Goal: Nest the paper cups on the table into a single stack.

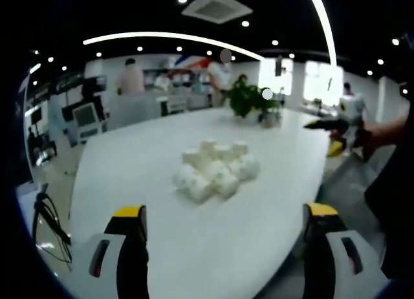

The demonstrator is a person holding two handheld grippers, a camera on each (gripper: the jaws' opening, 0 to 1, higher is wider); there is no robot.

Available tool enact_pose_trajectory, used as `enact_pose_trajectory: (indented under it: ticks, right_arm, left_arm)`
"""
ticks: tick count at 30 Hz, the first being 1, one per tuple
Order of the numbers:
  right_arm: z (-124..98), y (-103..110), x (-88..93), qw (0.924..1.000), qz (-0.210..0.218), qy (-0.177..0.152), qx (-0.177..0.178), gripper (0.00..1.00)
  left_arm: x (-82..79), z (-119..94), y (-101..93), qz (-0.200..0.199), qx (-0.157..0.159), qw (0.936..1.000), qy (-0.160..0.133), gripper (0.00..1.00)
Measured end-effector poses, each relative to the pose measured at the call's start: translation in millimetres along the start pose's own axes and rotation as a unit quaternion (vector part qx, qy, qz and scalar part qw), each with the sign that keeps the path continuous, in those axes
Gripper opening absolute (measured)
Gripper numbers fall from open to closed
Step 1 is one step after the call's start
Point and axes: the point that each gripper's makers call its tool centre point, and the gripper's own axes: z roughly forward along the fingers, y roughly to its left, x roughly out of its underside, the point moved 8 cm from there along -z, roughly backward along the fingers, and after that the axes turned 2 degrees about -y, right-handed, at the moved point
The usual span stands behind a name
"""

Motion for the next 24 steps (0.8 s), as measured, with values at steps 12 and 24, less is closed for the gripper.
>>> enact_pose_trajectory:
  ticks: [12,24]
  right_arm:
    - [0.4,0.3,0.7,1.0000,0.008,-0.003,0.001,1.00]
    - [-0.5,-0.3,1.9,1.0000,0.009,0.002,0.000,1.00]
  left_arm:
    - [0.9,-0.8,0.3,0.003,0.001,1.0000,0.004,0.99]
    - [1.0,-1.5,0.3,0.003,0.005,0.9999,0.009,0.99]
